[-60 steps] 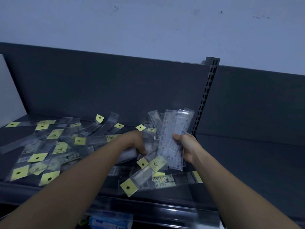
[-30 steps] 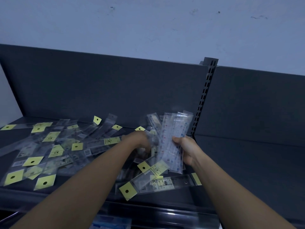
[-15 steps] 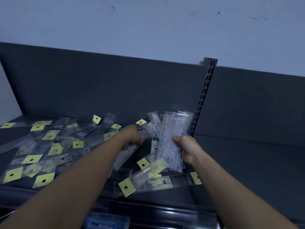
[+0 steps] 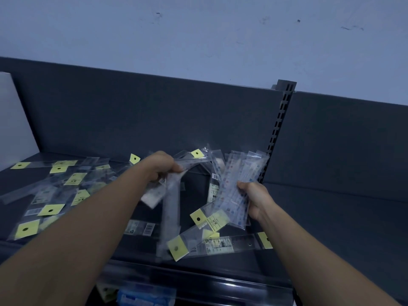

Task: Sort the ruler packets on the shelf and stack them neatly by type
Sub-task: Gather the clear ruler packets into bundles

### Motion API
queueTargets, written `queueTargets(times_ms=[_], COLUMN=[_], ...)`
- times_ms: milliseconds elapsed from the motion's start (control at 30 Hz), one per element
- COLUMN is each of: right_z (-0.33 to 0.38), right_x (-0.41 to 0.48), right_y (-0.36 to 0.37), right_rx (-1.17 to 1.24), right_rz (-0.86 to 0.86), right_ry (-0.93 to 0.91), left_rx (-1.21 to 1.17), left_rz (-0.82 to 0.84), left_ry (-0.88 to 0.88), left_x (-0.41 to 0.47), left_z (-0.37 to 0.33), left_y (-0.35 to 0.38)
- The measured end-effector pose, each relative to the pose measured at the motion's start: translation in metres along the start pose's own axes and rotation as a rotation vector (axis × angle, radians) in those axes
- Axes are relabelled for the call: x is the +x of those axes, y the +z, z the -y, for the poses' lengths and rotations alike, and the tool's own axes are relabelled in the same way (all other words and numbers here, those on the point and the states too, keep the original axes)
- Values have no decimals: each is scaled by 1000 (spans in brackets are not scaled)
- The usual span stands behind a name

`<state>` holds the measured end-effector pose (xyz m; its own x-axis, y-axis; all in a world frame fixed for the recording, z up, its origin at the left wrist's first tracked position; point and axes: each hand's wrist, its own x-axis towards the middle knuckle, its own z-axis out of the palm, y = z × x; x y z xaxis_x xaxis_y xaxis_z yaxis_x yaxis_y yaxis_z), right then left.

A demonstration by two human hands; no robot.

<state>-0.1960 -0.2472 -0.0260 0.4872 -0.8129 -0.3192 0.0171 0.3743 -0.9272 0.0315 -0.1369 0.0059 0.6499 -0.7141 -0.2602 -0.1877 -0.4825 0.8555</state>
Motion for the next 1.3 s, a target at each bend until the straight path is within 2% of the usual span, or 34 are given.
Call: queueTargets(times_ms=[100, 367, 600, 700, 833, 1067, 1167, 1300], right_z=[0, 0, -7, -7, -7, -2, 0, 1], right_x=[1, 4, 5, 3, 0, -6, -10, -14], right_y=[0, 4, 3, 6, 9, 19, 23, 29], right_rx=[2, 6, -13, 3, 40, 96, 98, 114], right_rz=[-15, -27, -47, -41, -23, 35, 59, 129], right_ry=[1, 6, 25, 20, 5, -38, -32, 11], left_rx=[-80, -106, -185, -90, 263, 589, 446, 2], left_rz=[-1, 8, -144, -221, -385, -502, -498, -498], left_ry=[10, 12, 66, 135, 242, 304, 319, 288], left_x=[0, -10, -17, -17, -17, -21, -17, -12], left_z=[2, 2, 1, 9, 19, 19, 16, 14], left_y=[-8, -8, -10, -6, 2, 7, 5, 4])
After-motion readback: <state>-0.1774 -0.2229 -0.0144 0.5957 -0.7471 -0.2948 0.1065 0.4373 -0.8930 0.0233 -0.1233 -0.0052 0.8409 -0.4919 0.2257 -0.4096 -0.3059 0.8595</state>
